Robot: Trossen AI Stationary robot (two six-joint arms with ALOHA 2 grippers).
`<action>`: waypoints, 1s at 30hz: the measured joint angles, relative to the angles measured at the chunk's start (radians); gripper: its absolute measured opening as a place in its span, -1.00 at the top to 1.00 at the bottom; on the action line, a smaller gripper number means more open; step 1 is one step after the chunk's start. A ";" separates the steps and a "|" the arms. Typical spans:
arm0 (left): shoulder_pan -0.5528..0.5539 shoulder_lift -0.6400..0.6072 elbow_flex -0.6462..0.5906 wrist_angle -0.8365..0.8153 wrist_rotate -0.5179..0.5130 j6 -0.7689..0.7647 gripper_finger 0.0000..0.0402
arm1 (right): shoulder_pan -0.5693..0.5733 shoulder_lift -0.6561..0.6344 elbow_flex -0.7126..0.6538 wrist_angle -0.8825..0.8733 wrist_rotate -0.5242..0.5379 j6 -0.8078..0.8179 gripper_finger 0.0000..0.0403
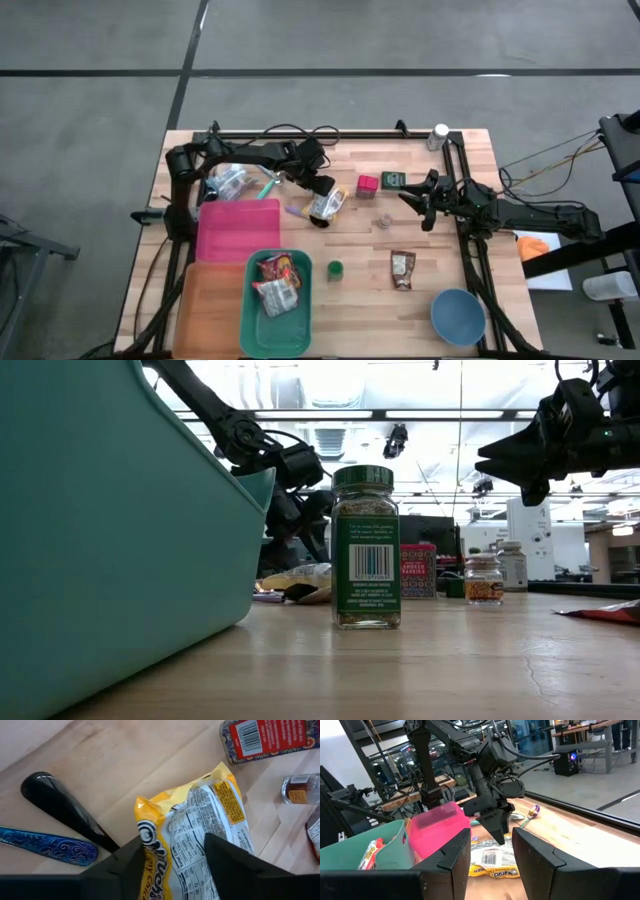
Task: Pick & Place Food Item
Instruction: Put the yellow noodle pack into the green bin
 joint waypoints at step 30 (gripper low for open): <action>0.000 -0.038 0.006 0.034 0.000 0.031 1.00 | 0.000 0.000 0.000 0.000 0.000 0.000 0.29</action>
